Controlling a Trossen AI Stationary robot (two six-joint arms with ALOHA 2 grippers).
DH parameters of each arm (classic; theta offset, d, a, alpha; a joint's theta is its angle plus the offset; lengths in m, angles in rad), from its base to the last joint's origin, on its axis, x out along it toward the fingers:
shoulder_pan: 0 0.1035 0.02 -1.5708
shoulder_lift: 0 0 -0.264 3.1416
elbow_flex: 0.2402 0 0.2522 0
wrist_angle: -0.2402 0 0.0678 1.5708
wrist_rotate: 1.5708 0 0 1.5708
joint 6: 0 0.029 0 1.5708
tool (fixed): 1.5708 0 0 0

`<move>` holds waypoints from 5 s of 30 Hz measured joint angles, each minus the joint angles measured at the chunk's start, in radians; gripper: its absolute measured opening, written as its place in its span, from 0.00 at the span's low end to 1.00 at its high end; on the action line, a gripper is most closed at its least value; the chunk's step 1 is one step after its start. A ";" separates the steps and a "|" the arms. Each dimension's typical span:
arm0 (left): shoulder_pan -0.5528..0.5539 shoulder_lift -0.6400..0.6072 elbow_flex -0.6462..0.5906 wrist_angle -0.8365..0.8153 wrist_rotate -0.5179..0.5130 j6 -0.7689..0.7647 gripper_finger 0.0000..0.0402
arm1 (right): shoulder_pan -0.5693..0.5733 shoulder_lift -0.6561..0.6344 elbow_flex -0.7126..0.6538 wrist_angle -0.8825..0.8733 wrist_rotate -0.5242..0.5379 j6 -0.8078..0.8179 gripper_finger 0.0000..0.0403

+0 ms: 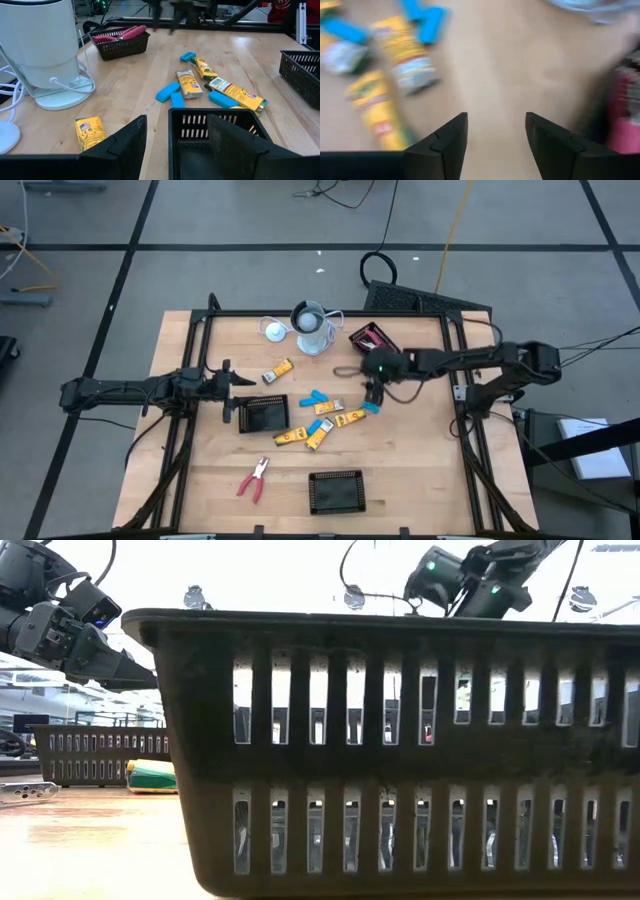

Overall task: Pick & Place School Supplies
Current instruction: Put the yellow crayon box into the middle black bin

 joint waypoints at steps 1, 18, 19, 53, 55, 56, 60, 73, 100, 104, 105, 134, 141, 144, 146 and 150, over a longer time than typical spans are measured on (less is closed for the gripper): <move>0.000 0.000 0.000 0.000 0.000 0.000 0.53 | 0.031 0.000 0.000 0.001 -0.013 0.011 0.47; 0.000 0.000 -0.003 0.026 -0.043 -0.040 0.53 | 0.292 0.095 -0.002 -0.082 0.036 0.219 0.47; 0.000 0.000 -0.003 0.028 -0.075 -0.057 0.53 | 0.289 0.103 -0.002 -0.090 0.039 0.219 0.47; 0.236 1.194 0.698 -0.240 -0.163 -0.155 0.65 | 0.281 -0.104 0.000 -0.033 0.218 -0.058 0.47; 0.244 1.228 0.729 -0.249 -0.128 -0.159 0.64 | 0.281 -0.105 0.000 -0.048 0.217 -0.058 0.47; 0.247 1.244 0.745 -0.253 -0.121 -0.163 0.64 | 0.282 -0.105 0.000 -0.054 0.216 -0.058 0.47; 0.258 1.310 0.802 -0.323 -0.115 -0.181 0.65 | 0.282 -0.105 0.000 -0.061 0.215 -0.058 0.47; 0.289 1.426 0.846 -0.353 -0.131 -0.186 0.64 | 0.283 -0.105 0.000 -0.073 0.214 -0.060 0.47; 0.289 1.470 0.846 -0.334 -0.107 -0.176 0.43 | 0.283 -0.105 0.000 -0.073 0.211 -0.058 0.47; 0.288 1.467 0.848 -0.333 -0.106 -0.171 0.27 | 0.283 -0.105 0.000 -0.073 0.210 -0.058 0.47; 0.288 1.468 0.847 -0.334 -0.104 -0.169 0.23 | 0.283 -0.105 0.000 -0.073 0.210 -0.058 0.47; 0.269 1.270 0.841 -0.476 -0.237 -0.117 0.09 | 0.283 -0.105 0.000 -0.071 0.210 -0.043 0.47; 0.205 1.215 0.843 -0.506 -0.242 -0.153 0.09 | 0.283 -0.105 0.000 -0.072 0.210 -0.035 0.47; 0.156 1.217 0.843 -0.524 -0.252 -0.182 0.09 | 0.283 -0.105 0.000 -0.072 0.210 -0.035 0.47; 0.122 1.215 0.843 -0.534 -0.266 -0.201 0.09 | 0.283 -0.105 0.000 -0.072 0.210 -0.035 0.47; 0.052 1.216 0.861 -0.606 -0.312 -0.261 0.09 | 0.283 -0.105 0.000 -0.072 0.210 -0.035 0.47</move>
